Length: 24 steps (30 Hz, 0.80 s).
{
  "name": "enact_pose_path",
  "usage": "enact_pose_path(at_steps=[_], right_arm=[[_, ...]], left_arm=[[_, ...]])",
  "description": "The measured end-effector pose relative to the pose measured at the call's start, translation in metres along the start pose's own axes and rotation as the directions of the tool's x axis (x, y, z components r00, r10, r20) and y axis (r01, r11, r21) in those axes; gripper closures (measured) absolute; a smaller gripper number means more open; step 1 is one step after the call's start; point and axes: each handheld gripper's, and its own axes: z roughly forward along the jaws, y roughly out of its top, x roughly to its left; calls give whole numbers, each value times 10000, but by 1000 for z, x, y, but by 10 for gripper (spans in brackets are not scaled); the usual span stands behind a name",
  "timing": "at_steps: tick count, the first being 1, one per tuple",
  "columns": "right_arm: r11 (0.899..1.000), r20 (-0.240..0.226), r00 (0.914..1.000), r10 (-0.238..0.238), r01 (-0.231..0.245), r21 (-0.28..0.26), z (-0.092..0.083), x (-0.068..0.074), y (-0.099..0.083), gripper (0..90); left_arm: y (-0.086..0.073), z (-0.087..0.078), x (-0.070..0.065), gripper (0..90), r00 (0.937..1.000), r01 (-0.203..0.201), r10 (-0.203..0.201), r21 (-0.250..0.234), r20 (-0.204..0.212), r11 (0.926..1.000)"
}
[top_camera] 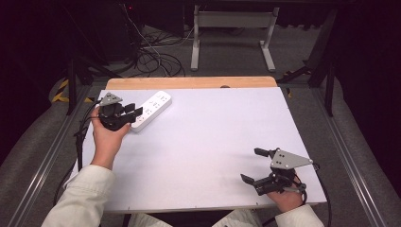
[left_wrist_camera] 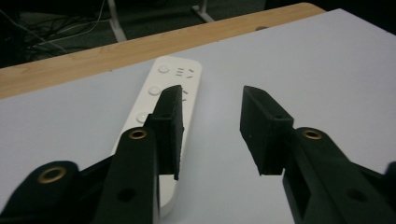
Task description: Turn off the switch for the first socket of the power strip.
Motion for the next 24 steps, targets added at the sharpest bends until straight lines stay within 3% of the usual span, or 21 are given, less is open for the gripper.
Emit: enact_pose_path(at_steps=[5,8,13,18,24], right_arm=[[10000,-25,10000,-65,65,46,2,2,1,17],[10000,-4,10000,-29,29,16,1,2,1,17],[10000,-7,10000,-33,33,15,1,2,1,17],[10000,-47,10000,5,-5,-23,1,2,1,17],[10000,-45,10000,-14,14,1,1,2,1,17]], left_arm=[[0,-15,-18,526,9974,-513,519,-136,509,9986],[-2,-24,-27,501,9948,-549,572,-293,846,9981],[-9,-37,-41,470,9845,-1059,1114,-467,1358,9933],[-20,-48,-49,443,9739,-1008,1126,-689,1970,9925],[-32,-59,-57,445,9612,-1222,1427,-992,2362,9875]])
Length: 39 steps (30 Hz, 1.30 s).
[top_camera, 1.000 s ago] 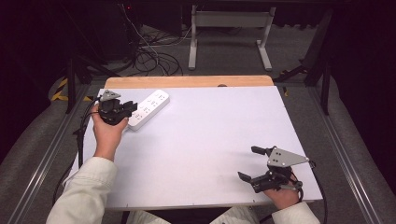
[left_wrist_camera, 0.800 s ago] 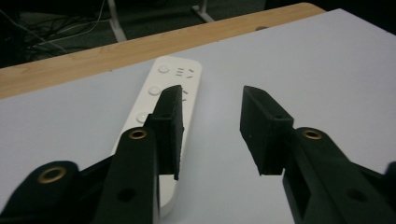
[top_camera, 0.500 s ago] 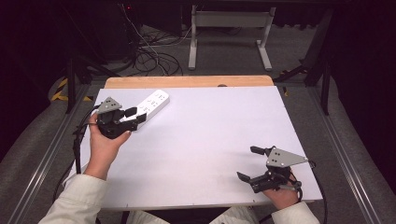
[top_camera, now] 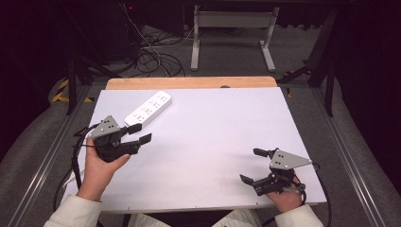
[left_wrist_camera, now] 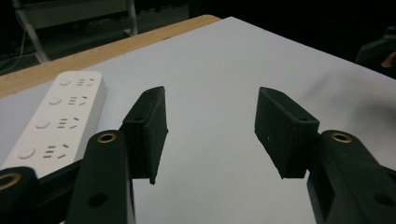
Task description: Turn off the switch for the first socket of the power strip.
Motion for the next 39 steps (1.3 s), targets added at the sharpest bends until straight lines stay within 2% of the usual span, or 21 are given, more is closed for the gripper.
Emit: enact_pose_path(at_steps=[3,6,10,17,19,21,26,29,35,37,39], right_arm=[[10000,-6,10000,5,-5,6,0,0,0,17],[10000,-53,10000,16,-16,-25,0,0,0,17],[10000,-58,10000,-1,1,-24,0,0,0,16],[10000,-87,10000,1,-1,-8,0,1,0,16],[10000,-114,9999,21,-22,-38,0,0,0,16],[10000,-119,9999,34,-34,-28,0,0,0,16],[10000,-139,9999,67,-67,-8,0,0,-1,16],[10000,-129,9999,71,-71,13,0,0,-1,16],[9999,-137,9999,77,-76,66,1,-1,-2,16],[9999,-133,9999,98,-97,94,2,-1,-2,16],[9999,-115,9999,97,-95,122,2,-1,-2,16]], left_arm=[[-6,-2,-6,444,9998,-3,4,-61,218,10000],[-10,-4,-11,444,9987,-448,449,-54,232,9990],[-18,-6,-17,428,9959,-756,762,-126,492,9971],[-41,0,-23,414,9907,-989,1011,-292,906,9947],[-48,2,-24,406,9909,-817,856,-406,1036,9958],[-53,3,-25,394,9899,-818,860,-411,1123,9958],[-62,7,-28,366,9871,-1097,1142,-451,1122,9929],[-67,11,-28,346,9837,-1114,1172,-495,1365,9925],[-80,15,-30,329,9829,-871,922,-385,1593,9955],[-84,16,-33,325,9838,-778,826,-360,1594,9963],[-87,17,-35,326,9853,-995,1023,-276,1366,9947]])
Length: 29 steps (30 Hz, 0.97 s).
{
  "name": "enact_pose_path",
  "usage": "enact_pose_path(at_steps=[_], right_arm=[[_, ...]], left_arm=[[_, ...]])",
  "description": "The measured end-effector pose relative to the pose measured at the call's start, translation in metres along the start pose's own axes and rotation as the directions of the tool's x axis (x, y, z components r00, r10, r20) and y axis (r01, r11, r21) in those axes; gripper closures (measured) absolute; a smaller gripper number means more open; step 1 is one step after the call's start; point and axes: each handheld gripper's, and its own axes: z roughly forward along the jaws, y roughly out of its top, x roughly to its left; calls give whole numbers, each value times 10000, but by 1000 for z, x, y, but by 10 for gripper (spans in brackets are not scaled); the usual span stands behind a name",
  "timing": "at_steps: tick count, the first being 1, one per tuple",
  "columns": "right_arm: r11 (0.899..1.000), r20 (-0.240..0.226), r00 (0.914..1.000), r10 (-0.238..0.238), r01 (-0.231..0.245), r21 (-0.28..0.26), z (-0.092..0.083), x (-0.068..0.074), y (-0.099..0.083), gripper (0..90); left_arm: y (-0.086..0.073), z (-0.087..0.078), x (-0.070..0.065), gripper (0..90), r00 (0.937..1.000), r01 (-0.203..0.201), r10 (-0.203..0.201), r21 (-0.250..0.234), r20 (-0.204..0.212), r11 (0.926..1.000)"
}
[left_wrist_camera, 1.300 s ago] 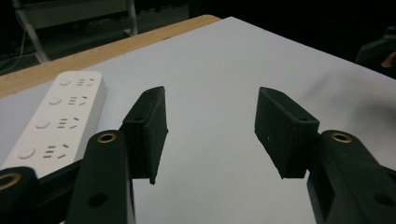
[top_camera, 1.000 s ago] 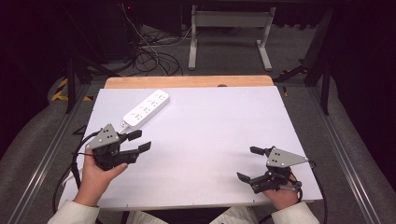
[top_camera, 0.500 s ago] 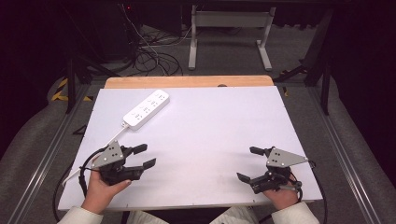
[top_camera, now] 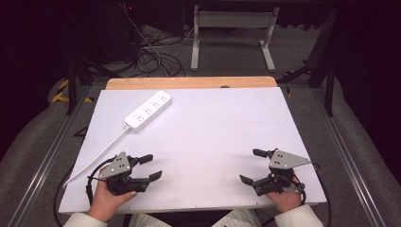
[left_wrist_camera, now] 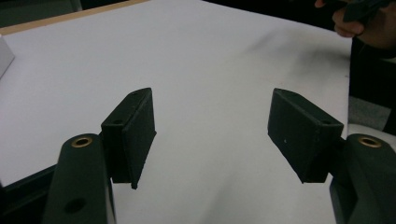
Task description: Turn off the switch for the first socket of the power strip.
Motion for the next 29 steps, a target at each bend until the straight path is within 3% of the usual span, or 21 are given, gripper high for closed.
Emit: enact_pose_path(at_steps=[4,9,14,17,26,29], right_arm=[[9999,23,10000,24,-24,106,1,0,0,16],[9997,40,10000,83,-84,218,2,-1,-1,16],[9995,45,10000,85,-86,313,3,-2,-1,16],[9994,58,10000,78,-80,336,3,-1,-1,16],[9993,61,10000,63,-65,366,3,-1,-1,16],[9994,53,10000,27,-29,356,4,-1,-1,16]], left_arm=[[-4,2,-5,312,9996,-157,161,184,-227,9997],[0,0,-7,302,9994,-272,268,-169,-240,9995],[4,-4,-7,296,9992,393,-398,-585,-74,9975],[4,-4,-5,295,9986,524,-524,-624,22,9967],[5,-6,-4,286,9993,87,-109,-617,-346,9981],[4,-5,-4,277,9989,172,-196,-568,-428,9982]])
